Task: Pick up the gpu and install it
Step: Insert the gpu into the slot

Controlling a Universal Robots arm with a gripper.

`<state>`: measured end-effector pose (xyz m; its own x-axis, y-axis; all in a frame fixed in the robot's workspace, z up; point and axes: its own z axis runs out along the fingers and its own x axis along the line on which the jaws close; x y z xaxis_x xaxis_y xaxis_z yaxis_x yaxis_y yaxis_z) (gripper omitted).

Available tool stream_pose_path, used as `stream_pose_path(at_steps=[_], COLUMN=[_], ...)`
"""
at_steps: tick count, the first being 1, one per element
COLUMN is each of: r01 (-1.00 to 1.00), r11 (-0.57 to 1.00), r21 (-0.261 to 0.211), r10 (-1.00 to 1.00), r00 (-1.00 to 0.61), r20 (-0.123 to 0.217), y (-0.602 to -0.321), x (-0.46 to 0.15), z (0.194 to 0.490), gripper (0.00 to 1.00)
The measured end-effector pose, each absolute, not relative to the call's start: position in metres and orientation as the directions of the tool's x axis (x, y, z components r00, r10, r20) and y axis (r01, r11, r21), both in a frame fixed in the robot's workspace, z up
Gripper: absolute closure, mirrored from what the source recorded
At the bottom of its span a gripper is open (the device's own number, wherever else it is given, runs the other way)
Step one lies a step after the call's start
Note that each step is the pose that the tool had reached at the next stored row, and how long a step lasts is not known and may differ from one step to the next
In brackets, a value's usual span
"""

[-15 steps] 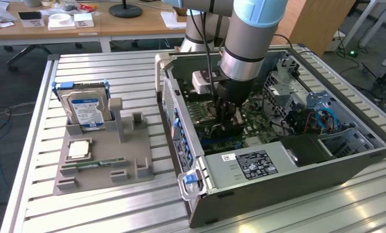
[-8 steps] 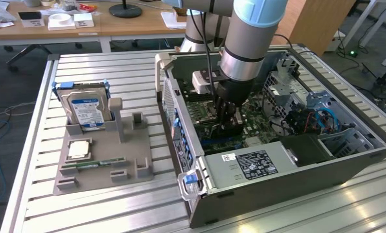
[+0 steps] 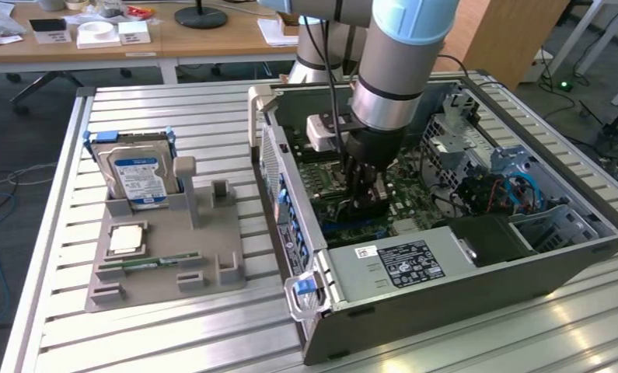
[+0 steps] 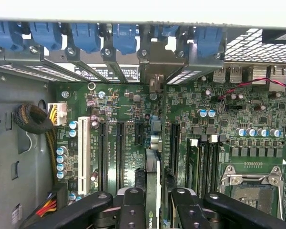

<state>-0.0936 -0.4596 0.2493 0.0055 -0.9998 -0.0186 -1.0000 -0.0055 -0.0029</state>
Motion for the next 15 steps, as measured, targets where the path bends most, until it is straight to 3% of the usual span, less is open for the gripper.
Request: stream_pose_path(at_steps=[15], r01=[-1.000], r11=[-0.005], r21=[-0.003], r10=[-1.000], r00=[0.005], r20=[-0.019], y=[-0.4595], x=[-0.0939], z=[0.2477], gripper=[0.75])
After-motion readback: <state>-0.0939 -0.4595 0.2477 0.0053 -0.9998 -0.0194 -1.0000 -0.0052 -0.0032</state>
